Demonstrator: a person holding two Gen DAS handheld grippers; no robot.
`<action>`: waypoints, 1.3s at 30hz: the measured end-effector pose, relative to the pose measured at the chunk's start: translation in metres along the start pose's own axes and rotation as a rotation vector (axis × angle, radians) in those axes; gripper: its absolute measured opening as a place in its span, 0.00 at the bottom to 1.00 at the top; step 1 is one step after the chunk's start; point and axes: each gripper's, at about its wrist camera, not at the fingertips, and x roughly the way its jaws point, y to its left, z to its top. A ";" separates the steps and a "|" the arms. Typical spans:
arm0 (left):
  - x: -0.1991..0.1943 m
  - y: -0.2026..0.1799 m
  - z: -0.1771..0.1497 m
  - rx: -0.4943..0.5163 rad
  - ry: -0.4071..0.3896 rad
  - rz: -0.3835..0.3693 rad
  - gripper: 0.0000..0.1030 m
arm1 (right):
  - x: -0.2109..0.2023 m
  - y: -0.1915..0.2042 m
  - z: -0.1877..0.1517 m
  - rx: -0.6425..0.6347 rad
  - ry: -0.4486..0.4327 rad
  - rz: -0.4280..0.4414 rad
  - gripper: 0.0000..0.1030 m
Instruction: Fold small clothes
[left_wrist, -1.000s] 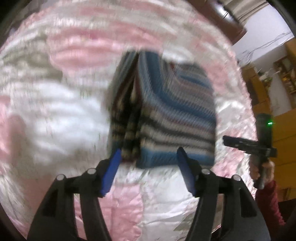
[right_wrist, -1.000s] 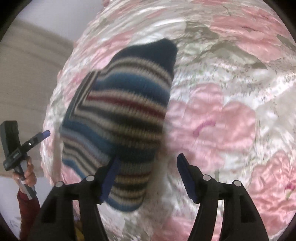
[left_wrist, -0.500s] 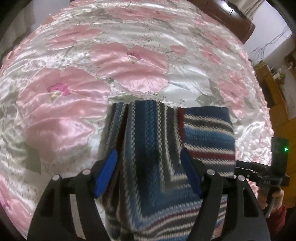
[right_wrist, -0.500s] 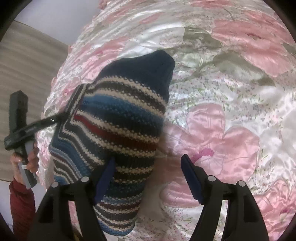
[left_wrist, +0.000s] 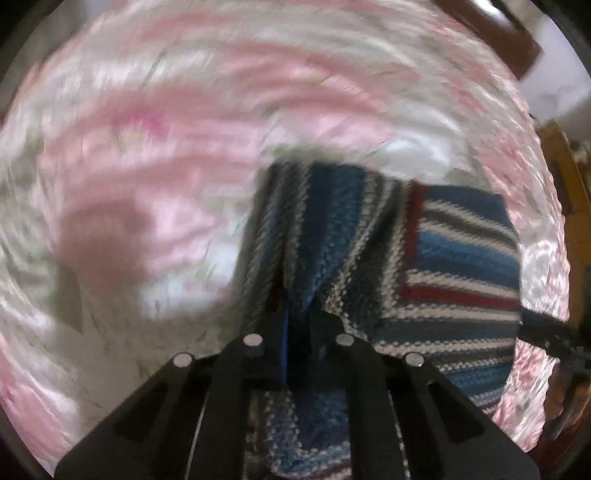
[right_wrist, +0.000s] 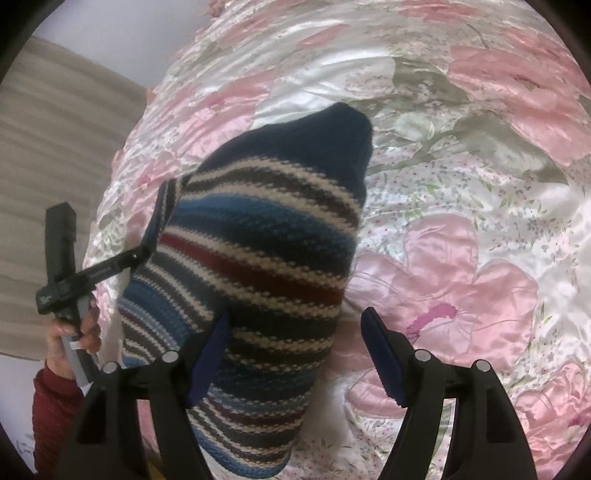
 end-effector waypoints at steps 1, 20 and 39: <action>0.000 0.002 -0.002 -0.007 -0.010 -0.011 0.08 | -0.001 0.001 -0.001 -0.007 0.003 0.002 0.72; -0.009 -0.010 -0.027 0.126 0.035 -0.159 0.83 | 0.026 0.009 -0.013 -0.021 0.058 0.093 0.81; 0.021 -0.005 -0.030 0.033 0.064 -0.325 0.51 | 0.052 -0.005 -0.016 0.094 0.052 0.252 0.57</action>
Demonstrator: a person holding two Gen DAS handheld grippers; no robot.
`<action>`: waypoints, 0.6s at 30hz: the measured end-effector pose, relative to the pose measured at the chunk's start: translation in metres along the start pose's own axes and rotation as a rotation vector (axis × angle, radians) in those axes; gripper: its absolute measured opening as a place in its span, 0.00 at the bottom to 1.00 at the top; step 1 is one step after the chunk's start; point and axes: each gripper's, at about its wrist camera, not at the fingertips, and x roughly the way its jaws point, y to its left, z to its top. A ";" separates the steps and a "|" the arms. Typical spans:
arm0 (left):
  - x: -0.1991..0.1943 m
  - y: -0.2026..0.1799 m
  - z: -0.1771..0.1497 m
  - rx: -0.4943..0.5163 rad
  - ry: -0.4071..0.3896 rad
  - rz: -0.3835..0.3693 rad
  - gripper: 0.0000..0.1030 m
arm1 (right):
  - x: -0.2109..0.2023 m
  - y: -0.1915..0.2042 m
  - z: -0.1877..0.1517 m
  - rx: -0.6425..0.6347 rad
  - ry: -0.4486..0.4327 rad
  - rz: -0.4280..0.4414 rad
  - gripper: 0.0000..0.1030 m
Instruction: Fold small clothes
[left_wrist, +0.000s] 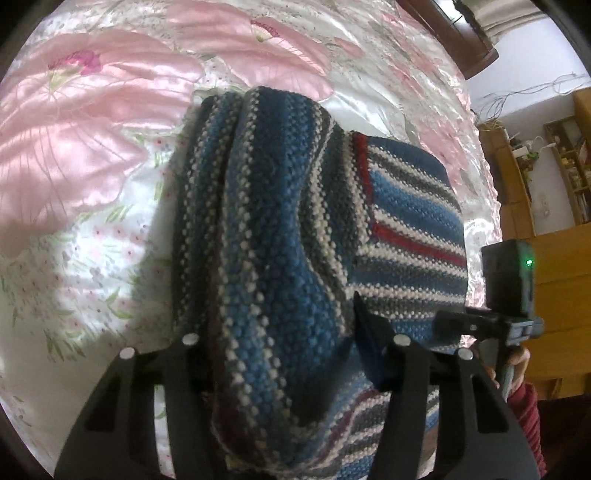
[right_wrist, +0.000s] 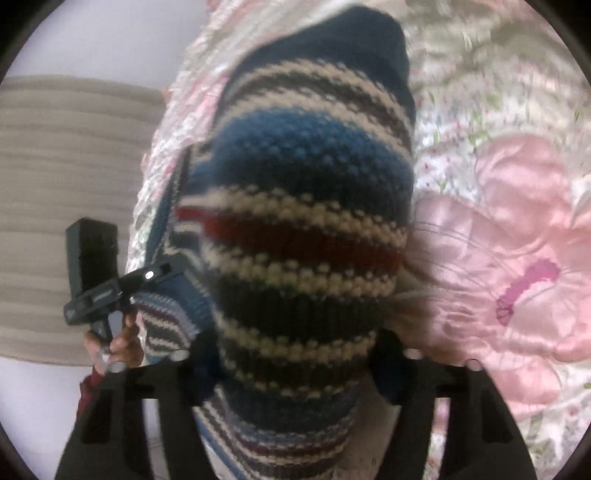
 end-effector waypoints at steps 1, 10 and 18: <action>0.000 0.001 -0.001 -0.004 0.004 -0.011 0.48 | -0.005 0.003 -0.002 -0.011 -0.006 -0.002 0.56; -0.010 -0.037 -0.021 0.034 -0.016 -0.141 0.31 | -0.101 0.023 -0.038 -0.126 -0.088 -0.012 0.52; 0.010 -0.157 -0.062 0.154 0.020 -0.267 0.29 | -0.204 -0.061 -0.108 -0.001 -0.142 -0.105 0.53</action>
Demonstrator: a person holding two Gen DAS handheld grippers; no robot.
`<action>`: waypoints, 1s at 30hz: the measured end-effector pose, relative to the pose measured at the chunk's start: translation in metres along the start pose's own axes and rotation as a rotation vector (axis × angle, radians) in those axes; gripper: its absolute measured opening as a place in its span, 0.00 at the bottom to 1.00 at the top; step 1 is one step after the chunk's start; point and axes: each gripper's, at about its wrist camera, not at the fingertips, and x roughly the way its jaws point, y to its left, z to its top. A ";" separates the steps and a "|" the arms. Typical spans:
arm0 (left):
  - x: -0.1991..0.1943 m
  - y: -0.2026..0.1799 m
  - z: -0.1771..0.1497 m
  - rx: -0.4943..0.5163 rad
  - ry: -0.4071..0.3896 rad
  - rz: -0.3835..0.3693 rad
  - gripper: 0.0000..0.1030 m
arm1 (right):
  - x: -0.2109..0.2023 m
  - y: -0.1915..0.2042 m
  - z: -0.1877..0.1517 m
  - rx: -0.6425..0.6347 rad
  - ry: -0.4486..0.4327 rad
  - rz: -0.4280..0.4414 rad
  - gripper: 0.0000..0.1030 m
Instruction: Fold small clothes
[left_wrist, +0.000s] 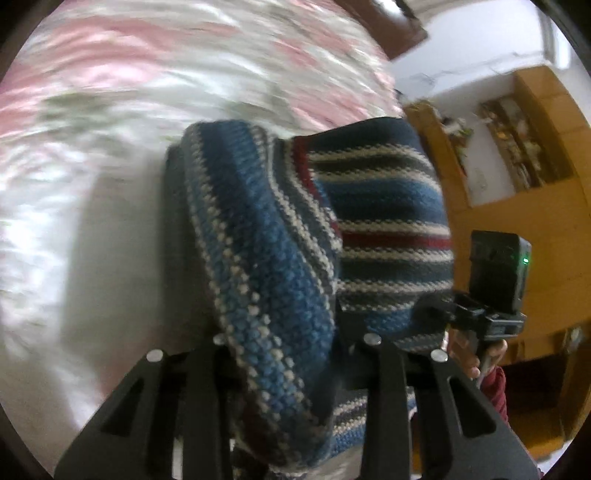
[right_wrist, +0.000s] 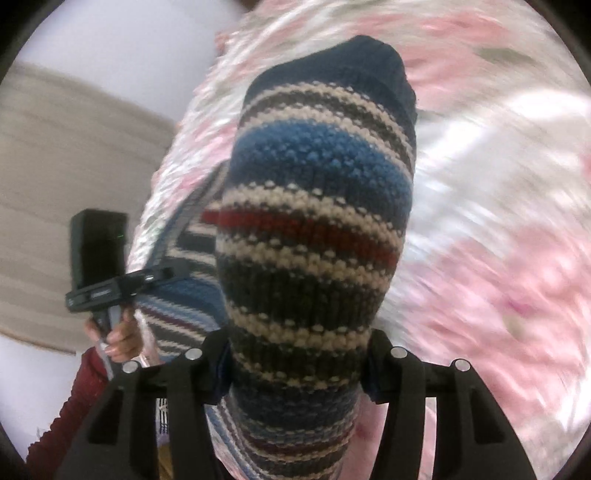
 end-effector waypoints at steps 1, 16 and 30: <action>0.010 -0.018 -0.005 0.016 0.003 -0.012 0.29 | -0.008 -0.017 -0.009 0.031 -0.001 -0.009 0.53; 0.170 -0.058 -0.056 0.018 0.139 0.137 0.32 | 0.002 -0.107 -0.070 0.140 -0.023 -0.074 0.78; 0.127 -0.100 -0.099 0.104 0.123 0.226 0.60 | -0.022 -0.093 -0.143 0.120 -0.003 -0.082 0.82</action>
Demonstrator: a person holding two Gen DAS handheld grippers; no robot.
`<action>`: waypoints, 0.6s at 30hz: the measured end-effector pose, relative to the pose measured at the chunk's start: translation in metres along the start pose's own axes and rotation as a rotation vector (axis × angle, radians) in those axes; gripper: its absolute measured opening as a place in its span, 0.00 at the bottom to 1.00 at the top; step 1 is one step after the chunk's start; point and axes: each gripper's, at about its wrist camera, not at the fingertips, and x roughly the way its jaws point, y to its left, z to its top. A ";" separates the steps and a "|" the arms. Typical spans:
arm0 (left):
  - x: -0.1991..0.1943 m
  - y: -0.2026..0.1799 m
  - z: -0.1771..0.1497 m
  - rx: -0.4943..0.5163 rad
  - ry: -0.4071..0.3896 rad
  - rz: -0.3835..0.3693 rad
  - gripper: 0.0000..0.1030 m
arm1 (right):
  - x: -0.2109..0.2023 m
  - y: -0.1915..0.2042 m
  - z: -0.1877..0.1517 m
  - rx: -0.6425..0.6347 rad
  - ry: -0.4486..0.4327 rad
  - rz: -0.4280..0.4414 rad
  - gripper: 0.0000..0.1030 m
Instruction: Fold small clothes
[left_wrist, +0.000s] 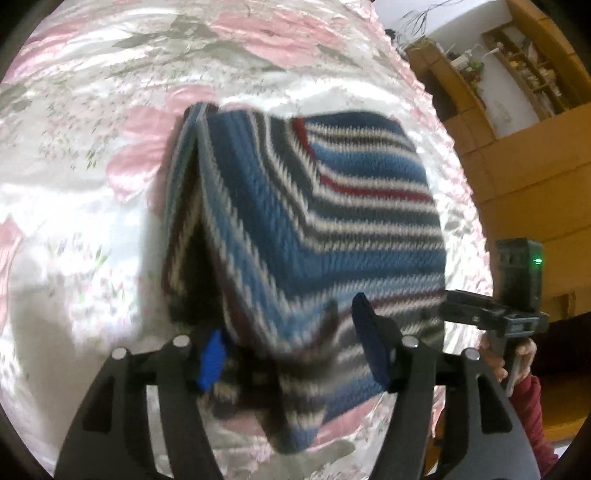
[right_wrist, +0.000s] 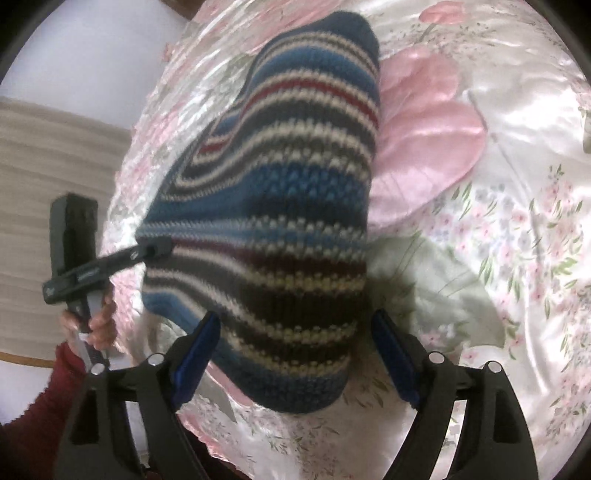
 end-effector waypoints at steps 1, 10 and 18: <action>0.000 0.004 -0.004 -0.002 0.004 0.001 0.59 | 0.004 0.005 0.000 -0.004 0.002 -0.004 0.82; -0.007 0.027 -0.011 -0.078 -0.013 0.035 0.11 | 0.007 0.024 -0.004 -0.042 0.000 0.013 0.84; 0.002 0.054 -0.015 -0.115 -0.013 0.049 0.09 | 0.039 0.007 -0.006 0.014 0.008 -0.022 0.56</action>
